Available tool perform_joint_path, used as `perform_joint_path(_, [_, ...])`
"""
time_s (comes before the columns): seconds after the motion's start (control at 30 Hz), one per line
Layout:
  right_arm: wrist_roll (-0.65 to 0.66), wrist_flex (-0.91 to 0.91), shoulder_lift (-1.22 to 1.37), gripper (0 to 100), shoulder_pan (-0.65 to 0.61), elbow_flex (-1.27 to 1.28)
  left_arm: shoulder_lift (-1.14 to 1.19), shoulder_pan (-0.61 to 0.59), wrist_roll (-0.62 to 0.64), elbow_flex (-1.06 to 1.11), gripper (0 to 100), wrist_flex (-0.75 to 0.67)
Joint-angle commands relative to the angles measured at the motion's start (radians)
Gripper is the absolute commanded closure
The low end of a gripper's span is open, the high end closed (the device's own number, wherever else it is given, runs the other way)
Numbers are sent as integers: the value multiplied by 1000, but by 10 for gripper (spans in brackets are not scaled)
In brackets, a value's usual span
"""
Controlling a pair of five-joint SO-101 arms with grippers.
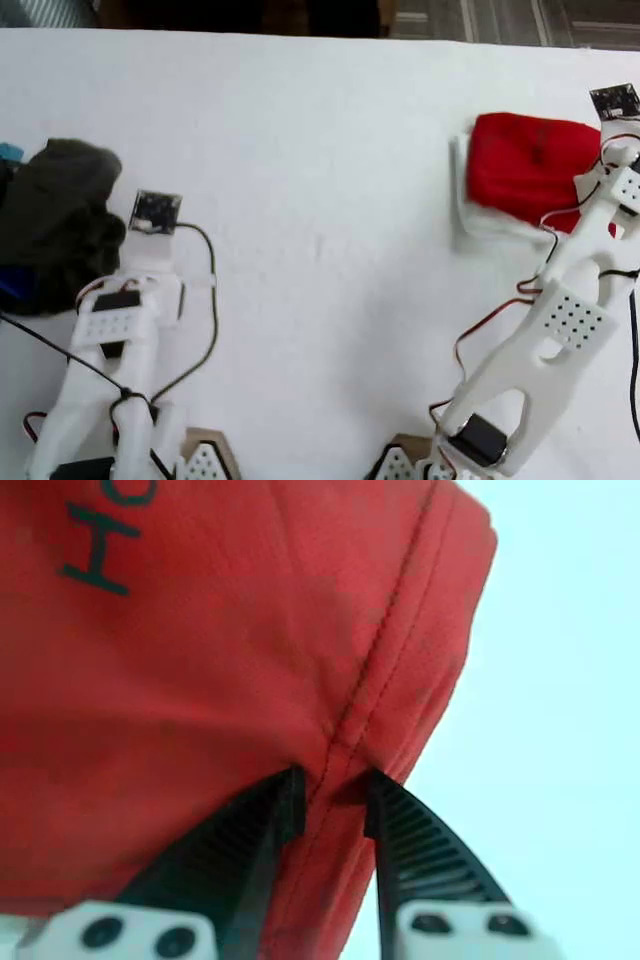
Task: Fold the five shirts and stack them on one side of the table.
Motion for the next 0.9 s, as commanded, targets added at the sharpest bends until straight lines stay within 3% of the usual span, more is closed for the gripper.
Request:
perform_joint_path(0.0, [-5, 21, -163, 890, -19, -43, -23, -3, 6, -4, 975, -17])
perform_joint_path(0.13, [-74, 91, -255, 884, -53, -43, -23, -3, 6, -4, 975, -17])
perform_joint_path(0.3, [-74, 320, -338, 819, -163, -43, -23, -3, 6, -4, 975, -17])
perform_joint_path(0.47, [-74, 444, -363, 818, -282, -32, -23, -3, 6, -4, 975, -17])
perform_joint_path(0.87, [-81, 455, -351, 817, -417, 173, -23, -3, 6, -4, 975, -17])
